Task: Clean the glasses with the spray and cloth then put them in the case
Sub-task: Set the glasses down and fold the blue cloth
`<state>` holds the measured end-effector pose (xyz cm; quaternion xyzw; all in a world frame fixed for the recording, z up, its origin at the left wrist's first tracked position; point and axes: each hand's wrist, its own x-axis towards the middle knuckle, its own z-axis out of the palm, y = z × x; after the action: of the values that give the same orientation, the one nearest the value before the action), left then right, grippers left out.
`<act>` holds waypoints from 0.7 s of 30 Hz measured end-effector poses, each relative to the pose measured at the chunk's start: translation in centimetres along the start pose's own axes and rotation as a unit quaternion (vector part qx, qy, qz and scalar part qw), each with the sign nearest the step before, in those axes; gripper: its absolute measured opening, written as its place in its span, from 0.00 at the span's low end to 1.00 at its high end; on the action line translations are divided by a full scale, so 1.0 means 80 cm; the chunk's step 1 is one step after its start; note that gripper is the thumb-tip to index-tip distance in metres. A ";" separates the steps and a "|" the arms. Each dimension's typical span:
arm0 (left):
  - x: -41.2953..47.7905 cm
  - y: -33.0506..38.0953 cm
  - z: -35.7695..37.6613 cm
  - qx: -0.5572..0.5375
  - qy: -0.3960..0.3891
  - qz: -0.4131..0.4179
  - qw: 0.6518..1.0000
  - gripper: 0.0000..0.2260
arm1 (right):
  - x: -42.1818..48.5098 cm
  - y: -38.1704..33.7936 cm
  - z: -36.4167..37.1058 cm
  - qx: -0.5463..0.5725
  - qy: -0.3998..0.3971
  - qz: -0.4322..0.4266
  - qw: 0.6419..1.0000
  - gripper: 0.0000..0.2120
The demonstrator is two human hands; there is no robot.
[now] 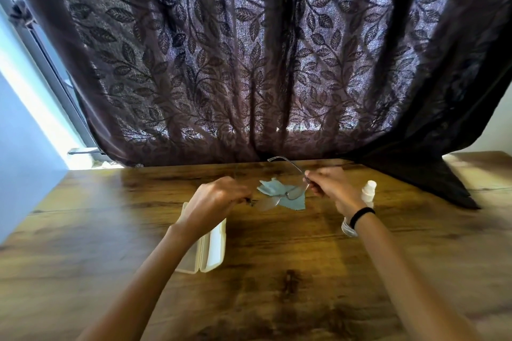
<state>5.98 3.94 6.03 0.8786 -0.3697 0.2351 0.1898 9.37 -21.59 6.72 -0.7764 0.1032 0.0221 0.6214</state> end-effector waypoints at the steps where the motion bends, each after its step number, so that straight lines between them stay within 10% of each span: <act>1: -0.002 0.002 0.000 0.002 -0.015 0.006 1.000 0.11 | -0.004 0.005 0.001 -0.013 0.001 -0.005 1.000 0.09; 21: -0.036 0.030 0.031 -0.011 -0.218 0.003 0.976 0.08 | -0.105 0.075 -0.014 -0.288 0.002 -0.014 0.957 0.08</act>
<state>3.06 2.72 2.79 0.9056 -0.4072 0.0344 0.1137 -0.09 -22.79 2.56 -0.9240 0.0826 0.0401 0.3711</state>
